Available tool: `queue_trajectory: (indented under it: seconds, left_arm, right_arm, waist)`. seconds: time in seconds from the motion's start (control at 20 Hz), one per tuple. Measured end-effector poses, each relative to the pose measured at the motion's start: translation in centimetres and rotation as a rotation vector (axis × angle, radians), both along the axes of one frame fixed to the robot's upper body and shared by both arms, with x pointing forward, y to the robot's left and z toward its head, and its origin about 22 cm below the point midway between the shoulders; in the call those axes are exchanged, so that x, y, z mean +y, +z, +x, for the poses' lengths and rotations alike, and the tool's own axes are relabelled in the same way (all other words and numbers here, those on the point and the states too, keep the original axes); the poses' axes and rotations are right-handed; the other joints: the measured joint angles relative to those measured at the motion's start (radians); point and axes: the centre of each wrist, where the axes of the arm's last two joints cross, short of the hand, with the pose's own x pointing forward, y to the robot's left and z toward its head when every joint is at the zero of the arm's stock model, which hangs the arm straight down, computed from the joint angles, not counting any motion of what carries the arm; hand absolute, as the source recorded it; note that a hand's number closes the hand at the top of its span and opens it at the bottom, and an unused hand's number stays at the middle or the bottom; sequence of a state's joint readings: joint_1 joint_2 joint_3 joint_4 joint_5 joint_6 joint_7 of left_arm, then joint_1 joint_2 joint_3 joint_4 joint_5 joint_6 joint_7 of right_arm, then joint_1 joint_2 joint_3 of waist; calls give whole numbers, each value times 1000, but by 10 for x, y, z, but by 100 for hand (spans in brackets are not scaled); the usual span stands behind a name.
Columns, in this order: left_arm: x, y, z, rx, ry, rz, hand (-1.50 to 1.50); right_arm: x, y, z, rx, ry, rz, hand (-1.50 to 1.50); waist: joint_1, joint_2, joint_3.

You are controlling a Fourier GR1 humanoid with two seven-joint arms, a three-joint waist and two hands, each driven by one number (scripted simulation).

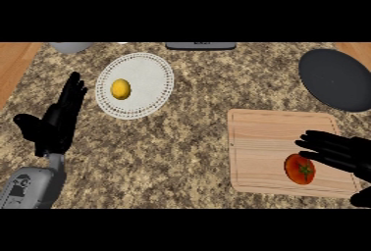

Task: Pick the tomato from the cutting board and place it in the pan

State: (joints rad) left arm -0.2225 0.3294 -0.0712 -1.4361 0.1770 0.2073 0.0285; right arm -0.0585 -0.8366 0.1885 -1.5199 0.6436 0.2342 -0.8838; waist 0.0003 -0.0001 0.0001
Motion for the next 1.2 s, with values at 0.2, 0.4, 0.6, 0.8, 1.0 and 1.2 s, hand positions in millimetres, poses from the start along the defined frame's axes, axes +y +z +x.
queue_trajectory:
  seconds: [0.2,0.4,0.6,0.8,1.0,1.2]
  left_arm:
    - [0,3,-3,-2,6,2,0]
    - [-5,4,-1,-2,3,0,0]
    - [-2,5,2,0,3,-6,0]
    - [-1,11,3,-3,5,-1,0]
    - [-2,11,3,-6,1,1,0]
    - [2,3,1,-6,2,2,0]
  right_arm:
    - [3,-4,-3,-27,-7,-68,-150]
    - [12,-10,-1,-64,-24,-147,-150]
    - [17,-14,3,-78,-39,-201,-150]
    - [24,-17,5,-73,-43,-213,-150]
    - [28,-32,7,-72,-44,-226,-150]
    - [38,-48,5,-87,-49,-268,-150]
  waist:
    - [-1,-1,0]
    - [-1,0,0]
    - [-1,0,0]
    - [0,0,0]
    - [0,0,0]
    - [0,0,0]
